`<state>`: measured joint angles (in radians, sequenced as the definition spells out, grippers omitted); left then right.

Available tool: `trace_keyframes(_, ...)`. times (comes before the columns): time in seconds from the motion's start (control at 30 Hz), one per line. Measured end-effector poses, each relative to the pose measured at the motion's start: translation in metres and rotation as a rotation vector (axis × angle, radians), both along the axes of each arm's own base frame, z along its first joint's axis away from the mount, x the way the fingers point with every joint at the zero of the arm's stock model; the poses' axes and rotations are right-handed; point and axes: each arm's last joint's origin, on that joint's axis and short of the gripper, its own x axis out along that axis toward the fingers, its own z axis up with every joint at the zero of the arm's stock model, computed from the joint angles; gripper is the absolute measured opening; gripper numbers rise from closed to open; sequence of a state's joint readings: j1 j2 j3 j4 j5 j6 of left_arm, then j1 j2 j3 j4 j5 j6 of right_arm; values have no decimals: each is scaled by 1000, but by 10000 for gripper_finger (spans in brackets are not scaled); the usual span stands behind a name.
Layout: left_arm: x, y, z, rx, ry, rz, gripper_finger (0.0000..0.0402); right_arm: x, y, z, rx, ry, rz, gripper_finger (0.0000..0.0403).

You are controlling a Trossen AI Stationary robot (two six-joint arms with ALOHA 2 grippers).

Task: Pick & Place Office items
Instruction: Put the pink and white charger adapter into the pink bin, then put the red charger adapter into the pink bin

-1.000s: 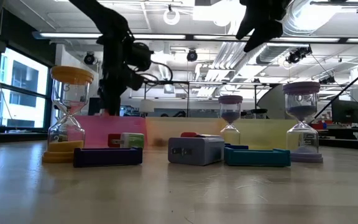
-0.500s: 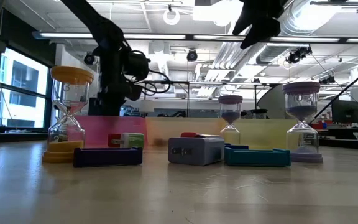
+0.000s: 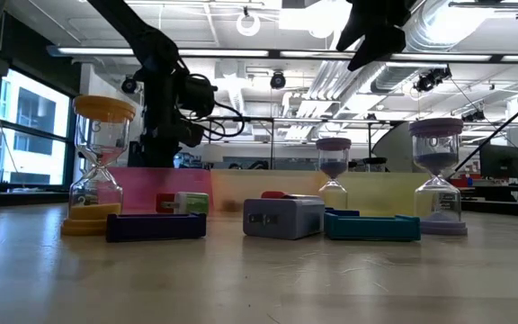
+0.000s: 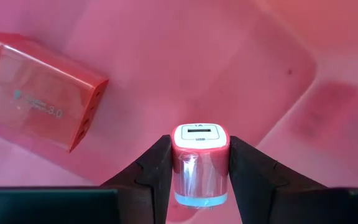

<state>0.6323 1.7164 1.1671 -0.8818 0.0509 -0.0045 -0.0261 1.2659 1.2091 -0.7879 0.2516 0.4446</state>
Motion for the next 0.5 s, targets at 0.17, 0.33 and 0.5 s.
trace_keyframes(0.17,0,0,0,1,1,-7,169,0,0,0,1,-5,-1,306)
trace_keyframes(0.33,0,0,0,8,5,-3,226,1,0,1,1,-18,-2,306)
trace_keyframes(0.5,-2,1,0,39,39,24,246,1,0,1,2,-17,-2,306)
